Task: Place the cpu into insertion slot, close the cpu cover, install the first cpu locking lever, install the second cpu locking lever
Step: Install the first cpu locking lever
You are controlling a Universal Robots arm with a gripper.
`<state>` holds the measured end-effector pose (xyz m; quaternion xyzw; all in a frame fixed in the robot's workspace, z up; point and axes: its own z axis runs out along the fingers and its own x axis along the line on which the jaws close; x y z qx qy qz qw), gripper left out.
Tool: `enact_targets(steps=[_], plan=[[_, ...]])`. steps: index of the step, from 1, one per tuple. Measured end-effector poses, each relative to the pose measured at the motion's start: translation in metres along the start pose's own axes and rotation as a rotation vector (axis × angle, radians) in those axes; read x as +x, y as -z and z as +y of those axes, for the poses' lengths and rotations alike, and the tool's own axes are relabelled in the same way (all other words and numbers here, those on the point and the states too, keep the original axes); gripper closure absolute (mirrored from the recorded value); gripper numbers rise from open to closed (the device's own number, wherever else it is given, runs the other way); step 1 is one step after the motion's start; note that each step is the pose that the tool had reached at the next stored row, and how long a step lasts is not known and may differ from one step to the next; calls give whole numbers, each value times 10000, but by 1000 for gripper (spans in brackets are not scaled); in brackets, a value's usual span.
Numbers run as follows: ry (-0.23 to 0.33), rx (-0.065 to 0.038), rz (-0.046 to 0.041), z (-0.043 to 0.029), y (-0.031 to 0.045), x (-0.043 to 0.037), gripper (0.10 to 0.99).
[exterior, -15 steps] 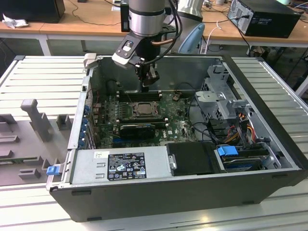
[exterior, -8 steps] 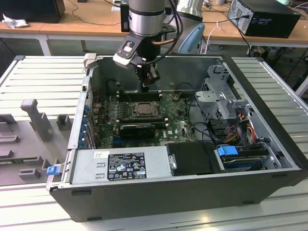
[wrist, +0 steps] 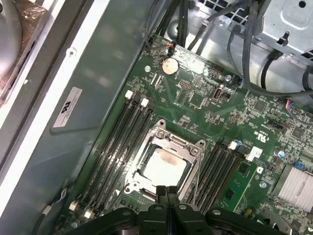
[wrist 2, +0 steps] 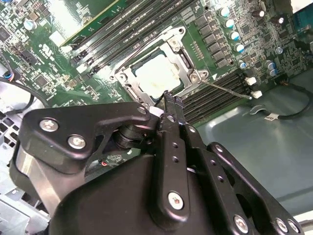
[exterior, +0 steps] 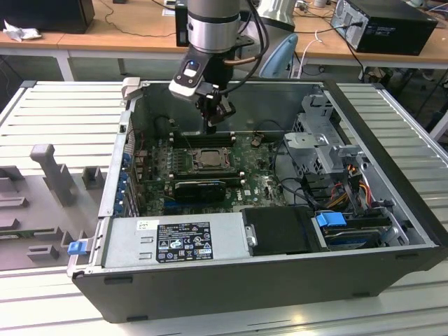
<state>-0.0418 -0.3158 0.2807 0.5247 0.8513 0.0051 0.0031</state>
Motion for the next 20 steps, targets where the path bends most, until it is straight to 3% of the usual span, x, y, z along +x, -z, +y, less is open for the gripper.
enact_targets(steps=[20], plan=[[1700, 0, 20, 0, 0, 0, 980]])
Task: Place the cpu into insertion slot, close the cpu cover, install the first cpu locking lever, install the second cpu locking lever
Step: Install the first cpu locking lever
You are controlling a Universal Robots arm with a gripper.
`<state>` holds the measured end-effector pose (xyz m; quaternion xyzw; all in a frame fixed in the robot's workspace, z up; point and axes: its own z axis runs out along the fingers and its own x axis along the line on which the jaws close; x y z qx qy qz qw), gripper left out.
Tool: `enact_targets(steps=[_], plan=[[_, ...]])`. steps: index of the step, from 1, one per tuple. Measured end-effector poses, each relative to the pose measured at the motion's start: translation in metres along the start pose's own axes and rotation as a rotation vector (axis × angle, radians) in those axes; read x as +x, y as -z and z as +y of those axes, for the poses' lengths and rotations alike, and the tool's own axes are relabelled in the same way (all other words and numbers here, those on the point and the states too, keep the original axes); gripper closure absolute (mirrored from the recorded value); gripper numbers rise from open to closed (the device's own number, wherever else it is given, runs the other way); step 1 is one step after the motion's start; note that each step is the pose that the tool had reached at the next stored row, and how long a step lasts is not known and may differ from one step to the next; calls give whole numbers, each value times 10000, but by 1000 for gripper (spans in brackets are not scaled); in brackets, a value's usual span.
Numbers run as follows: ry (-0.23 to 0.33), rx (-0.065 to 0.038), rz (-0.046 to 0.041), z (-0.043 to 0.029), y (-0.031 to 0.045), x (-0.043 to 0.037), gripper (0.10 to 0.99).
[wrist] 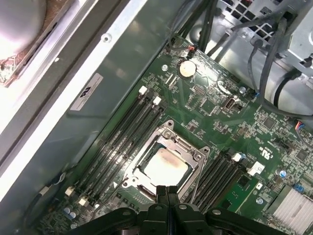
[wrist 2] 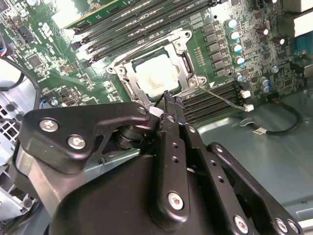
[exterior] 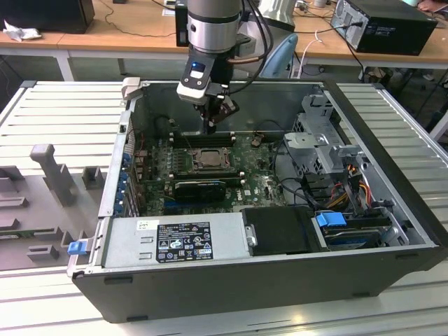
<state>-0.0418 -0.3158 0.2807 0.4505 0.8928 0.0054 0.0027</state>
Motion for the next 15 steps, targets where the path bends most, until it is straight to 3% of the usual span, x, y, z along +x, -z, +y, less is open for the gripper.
enact_targets(steps=[15], plan=[[1696, 1, 20, 0, 0, 0, 980]])
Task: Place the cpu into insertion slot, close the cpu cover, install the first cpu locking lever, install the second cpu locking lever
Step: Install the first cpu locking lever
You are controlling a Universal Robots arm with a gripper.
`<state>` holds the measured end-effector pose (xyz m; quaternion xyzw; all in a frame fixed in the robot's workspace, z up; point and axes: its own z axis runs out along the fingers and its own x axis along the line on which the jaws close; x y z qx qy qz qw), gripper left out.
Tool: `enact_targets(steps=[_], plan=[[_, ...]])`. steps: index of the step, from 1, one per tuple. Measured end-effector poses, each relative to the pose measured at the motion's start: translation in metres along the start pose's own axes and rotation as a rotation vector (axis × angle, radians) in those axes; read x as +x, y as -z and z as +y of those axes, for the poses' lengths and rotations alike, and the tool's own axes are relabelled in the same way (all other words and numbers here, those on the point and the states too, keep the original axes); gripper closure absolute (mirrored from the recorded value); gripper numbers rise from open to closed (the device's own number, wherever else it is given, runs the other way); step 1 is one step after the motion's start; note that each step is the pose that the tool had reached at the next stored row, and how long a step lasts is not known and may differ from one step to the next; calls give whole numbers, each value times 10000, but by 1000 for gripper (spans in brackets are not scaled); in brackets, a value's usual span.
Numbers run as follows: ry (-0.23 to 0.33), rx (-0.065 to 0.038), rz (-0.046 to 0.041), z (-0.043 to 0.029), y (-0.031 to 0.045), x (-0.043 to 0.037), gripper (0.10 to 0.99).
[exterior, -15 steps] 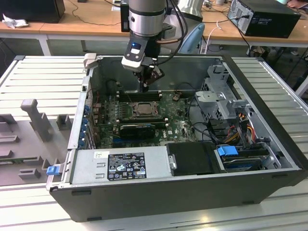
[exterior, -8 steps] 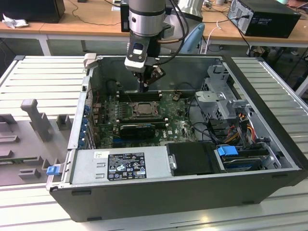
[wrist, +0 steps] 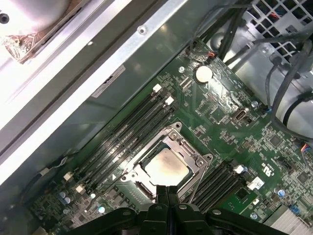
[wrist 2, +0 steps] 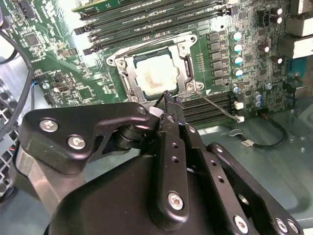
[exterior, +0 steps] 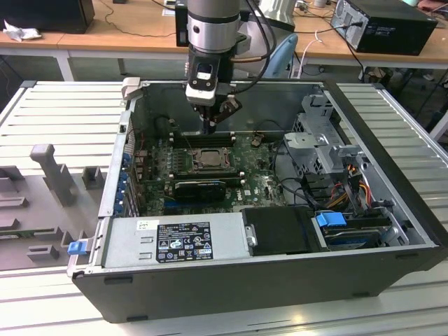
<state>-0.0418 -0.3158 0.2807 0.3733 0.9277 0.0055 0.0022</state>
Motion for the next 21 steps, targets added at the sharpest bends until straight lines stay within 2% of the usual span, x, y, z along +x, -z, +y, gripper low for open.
enact_targets(steps=[5, 10, 13, 21], plan=[[1066, -1, 13, 0, -1, 0, 980], [1843, -1, 22, 0, -2, 0, 980], [2188, -1, 26, -1, -2, 0, 980], [2581, 2, 29, -2, -2, 1, 980]])
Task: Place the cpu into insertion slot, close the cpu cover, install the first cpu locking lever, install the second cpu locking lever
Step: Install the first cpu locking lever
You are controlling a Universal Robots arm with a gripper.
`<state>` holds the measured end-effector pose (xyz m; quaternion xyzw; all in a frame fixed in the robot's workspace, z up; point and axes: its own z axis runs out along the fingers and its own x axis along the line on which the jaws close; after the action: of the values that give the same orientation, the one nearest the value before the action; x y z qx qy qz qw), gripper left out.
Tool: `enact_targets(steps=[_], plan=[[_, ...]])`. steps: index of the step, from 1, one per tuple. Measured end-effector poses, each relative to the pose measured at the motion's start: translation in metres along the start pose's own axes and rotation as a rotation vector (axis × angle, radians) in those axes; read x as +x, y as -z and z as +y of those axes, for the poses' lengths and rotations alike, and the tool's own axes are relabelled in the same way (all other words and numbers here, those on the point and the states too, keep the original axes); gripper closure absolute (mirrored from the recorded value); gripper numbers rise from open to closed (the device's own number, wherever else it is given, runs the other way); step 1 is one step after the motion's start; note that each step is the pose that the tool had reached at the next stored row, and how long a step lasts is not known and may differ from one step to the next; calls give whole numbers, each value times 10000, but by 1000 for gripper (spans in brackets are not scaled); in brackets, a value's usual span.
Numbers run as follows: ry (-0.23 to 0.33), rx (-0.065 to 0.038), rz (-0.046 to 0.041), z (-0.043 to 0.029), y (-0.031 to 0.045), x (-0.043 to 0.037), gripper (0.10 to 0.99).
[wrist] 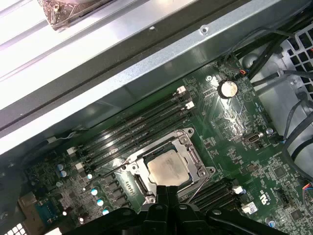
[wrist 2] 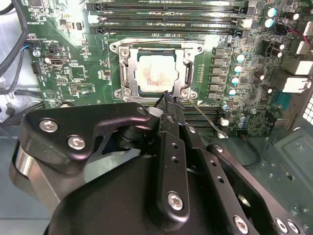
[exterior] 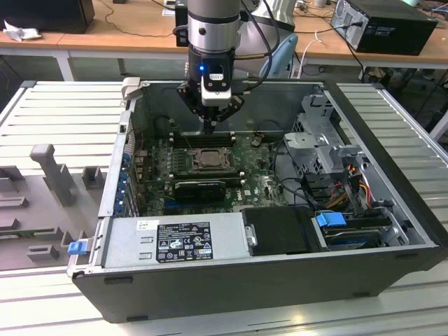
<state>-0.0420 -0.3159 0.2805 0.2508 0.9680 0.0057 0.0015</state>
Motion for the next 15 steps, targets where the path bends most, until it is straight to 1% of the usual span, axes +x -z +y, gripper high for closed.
enact_targets(steps=[3, 12, 13, 15], plan=[[301, 0, 4, 0, 0, 0, 980], [697, 0, 8, 0, 0, 0, 980], [803, 0, 10, 0, -1, 0, 980], [1274, 0, 15, 0, -1, 0, 980]])
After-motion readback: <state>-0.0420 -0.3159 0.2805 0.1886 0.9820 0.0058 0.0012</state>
